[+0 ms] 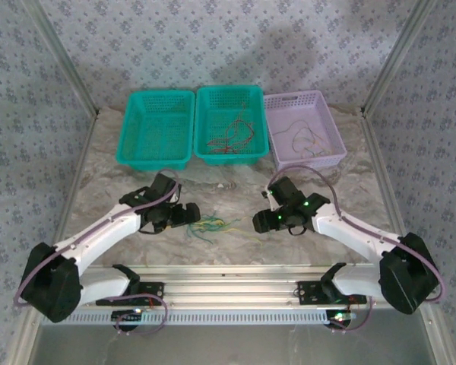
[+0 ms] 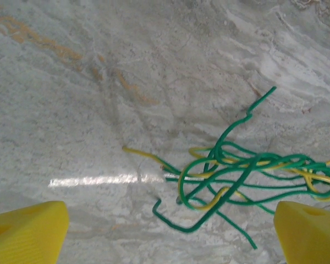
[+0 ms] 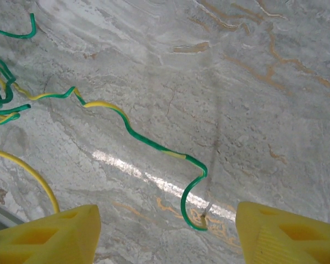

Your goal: Untangle the cables

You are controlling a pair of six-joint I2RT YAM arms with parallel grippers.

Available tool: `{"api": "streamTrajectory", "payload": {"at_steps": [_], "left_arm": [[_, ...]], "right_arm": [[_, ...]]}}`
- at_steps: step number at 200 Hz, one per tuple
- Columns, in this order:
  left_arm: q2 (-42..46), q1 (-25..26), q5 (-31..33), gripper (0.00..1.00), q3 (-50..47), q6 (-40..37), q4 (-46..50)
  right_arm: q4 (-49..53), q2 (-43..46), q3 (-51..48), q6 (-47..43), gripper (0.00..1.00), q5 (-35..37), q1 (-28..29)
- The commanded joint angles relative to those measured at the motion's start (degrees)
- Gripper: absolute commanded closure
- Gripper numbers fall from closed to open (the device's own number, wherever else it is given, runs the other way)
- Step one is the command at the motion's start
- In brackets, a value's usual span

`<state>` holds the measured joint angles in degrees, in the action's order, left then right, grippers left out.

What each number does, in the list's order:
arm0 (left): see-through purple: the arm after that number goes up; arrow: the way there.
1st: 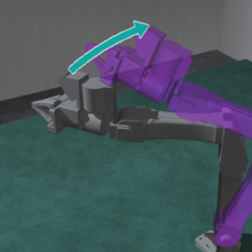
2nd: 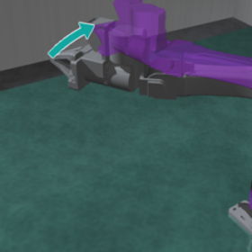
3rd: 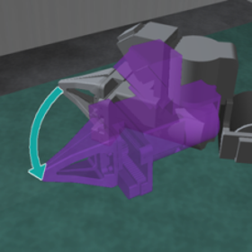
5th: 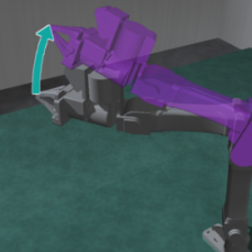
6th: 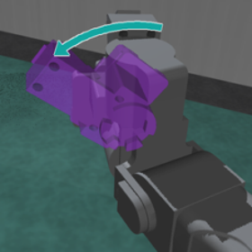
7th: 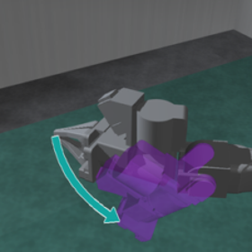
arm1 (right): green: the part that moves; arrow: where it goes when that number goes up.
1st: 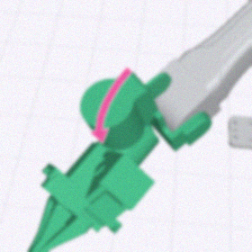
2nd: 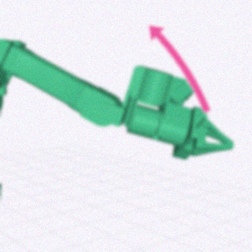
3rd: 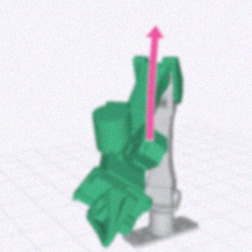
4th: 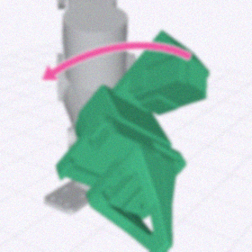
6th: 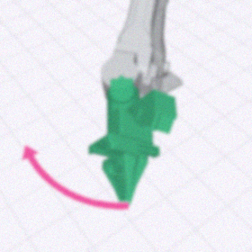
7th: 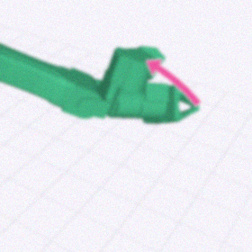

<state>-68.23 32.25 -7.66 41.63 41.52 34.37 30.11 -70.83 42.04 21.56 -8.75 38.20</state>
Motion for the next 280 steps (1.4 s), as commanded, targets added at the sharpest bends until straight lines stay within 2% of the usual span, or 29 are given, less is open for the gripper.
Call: {"api": "streamTrajectory", "payload": {"at_steps": [1,18,37,101,130,156,171,198,219,259,280], "left_arm": [[-1.6,0.0,0.6,0.10,-0.2,-0.7,-4.0],[-3.3,0.0,0.1,0.15,0.2,-1.3,-4.6],[-4.2,0.0,-1.3,0.30,0.1,-2.2,-5.1],[-0.2,0.1,-8.1,0.33,-5.3,-3.1,-9.4],[1.6,0.1,-8.5,0.36,-6.7,-3.6,-10.7],[1.4,0.0,-7.9,0.47,-7.0,-3.9,-11.4],[0.8,-0.1,-7.9,0.52,-7.0,-4.0,-12.0],[-0.5,-0.2,-7.8,0.53,-7.2,-4.2,-13.2],[-1.5,-0.1,-8.2,0.66,-7.2,-4.7,-13.8],[-1.1,-0.2,-8.4,0.81,-7.0,-5.1,-13.2],[-0.9,-0.1,-8.6,0.91,-7.1,-5.2,-13.2]], "right_arm": [[-2.4,-2.5,-0.4,-0.3,0.35,-0.1,0.7],[-3.6,-4.0,-0.5,-0.2,0.38,0.0,1.0],[-4.2,-5.0,-0.1,-0.1,0.40,0.1,0.9],[-4.4,-6.3,0.3,-0.9,0.42,1.7,0.4],[-4.6,-7.2,0.6,-0.8,0.45,1.7,0.1],[-5.3,-7.7,0.5,-0.8,0.54,1.0,0.0],[-5.3,-8.1,0.5,-0.8,0.55,1.0,0.0],[-4.8,-7.9,0.6,-1.1,0.56,1.3,-0.1],[-4.9,-7.8,0.5,-1.0,0.60,1.3,-0.2],[-5.1,-7.8,0.7,-0.9,0.63,1.7,-0.2],[-5.1,-7.9,0.8,-0.8,0.76,2.2,-0.4]]}}
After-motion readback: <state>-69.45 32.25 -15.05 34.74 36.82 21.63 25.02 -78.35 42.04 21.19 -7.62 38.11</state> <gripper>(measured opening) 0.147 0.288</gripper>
